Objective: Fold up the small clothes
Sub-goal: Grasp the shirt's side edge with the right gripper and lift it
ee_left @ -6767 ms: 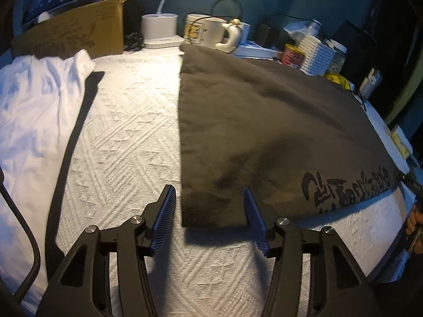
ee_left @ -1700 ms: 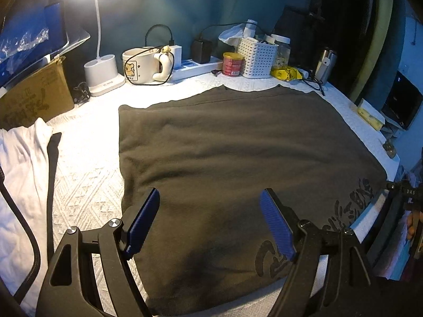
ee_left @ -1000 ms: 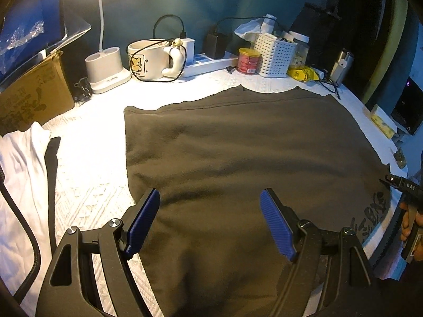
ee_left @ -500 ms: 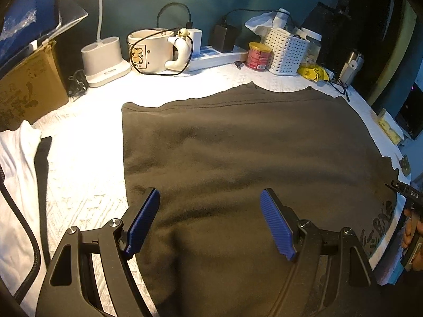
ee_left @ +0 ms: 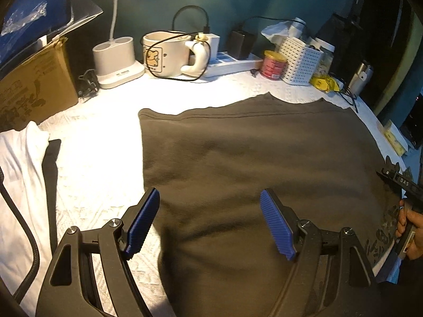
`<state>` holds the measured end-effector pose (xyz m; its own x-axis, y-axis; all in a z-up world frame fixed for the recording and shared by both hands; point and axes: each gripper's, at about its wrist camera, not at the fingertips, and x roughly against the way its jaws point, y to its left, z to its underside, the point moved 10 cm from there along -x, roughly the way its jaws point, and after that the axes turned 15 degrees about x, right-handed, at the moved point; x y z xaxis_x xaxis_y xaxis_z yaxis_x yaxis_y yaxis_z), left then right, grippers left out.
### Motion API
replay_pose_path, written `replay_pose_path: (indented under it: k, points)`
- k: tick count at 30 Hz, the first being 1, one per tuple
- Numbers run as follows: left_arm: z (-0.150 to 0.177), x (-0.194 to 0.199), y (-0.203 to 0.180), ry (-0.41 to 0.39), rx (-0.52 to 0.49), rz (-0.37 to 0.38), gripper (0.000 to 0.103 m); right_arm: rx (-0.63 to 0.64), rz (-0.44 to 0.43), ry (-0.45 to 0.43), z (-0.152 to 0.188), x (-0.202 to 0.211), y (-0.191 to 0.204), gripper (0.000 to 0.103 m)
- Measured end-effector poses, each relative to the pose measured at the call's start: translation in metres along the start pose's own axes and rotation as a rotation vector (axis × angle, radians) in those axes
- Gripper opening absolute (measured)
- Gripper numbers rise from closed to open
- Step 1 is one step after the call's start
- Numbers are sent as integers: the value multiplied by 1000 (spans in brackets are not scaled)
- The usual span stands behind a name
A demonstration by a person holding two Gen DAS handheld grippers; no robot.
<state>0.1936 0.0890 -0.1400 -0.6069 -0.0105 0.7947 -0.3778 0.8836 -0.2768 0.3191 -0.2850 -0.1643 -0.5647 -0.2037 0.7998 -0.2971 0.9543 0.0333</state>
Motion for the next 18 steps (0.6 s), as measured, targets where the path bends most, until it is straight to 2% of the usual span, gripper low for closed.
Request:
replay_pose_path:
  k: [1,3,10,14,18]
  points:
    - [-1,-1,2,1,5,-4,78,6,-8,1,-4,-4,1,61]
    - [-3,-3,5,3,15,-9,78,24,-16,6,-9,-9,4,49]
    - [-8,-12,7,17,20,-20,78,77,-35,6,-24,-24,14,45]
    - [-10,-14,7,21,20,-20,78,119,-39,4,-27,-29,22,27]
    - [-11,-14,7,18,20,-19,78,138,-58,1,-31,-29,28,20]
